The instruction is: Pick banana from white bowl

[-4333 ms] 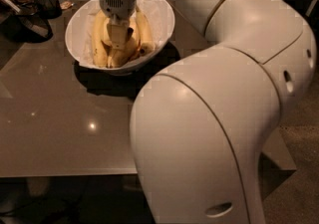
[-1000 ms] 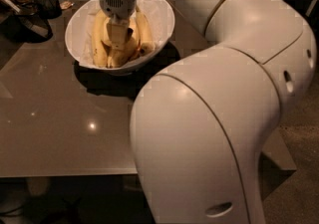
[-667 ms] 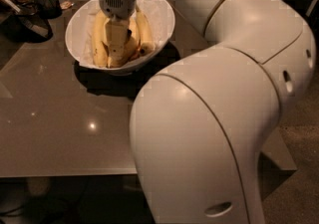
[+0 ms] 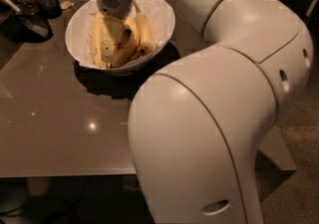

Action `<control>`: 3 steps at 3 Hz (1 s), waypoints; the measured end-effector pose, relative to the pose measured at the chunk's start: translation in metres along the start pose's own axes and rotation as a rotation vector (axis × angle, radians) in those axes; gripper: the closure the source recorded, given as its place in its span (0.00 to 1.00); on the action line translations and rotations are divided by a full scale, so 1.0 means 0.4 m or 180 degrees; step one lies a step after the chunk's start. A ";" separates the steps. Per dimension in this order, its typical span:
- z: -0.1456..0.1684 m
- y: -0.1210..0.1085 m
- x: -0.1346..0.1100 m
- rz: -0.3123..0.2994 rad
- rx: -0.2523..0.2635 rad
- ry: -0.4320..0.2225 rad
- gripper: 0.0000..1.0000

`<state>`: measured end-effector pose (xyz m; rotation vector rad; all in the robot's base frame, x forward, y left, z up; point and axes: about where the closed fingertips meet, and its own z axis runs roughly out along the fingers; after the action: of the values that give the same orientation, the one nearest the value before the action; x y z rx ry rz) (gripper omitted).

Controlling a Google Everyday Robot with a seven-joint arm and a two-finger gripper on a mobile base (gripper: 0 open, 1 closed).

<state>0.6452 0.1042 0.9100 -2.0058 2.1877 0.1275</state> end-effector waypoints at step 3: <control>0.000 0.000 0.000 0.0000 0.0000 0.0000 0.64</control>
Offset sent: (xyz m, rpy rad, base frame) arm 0.0000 0.0000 0.0000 0.0000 0.0000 0.0000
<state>0.6453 0.1043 0.9100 -2.0058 2.1876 0.1275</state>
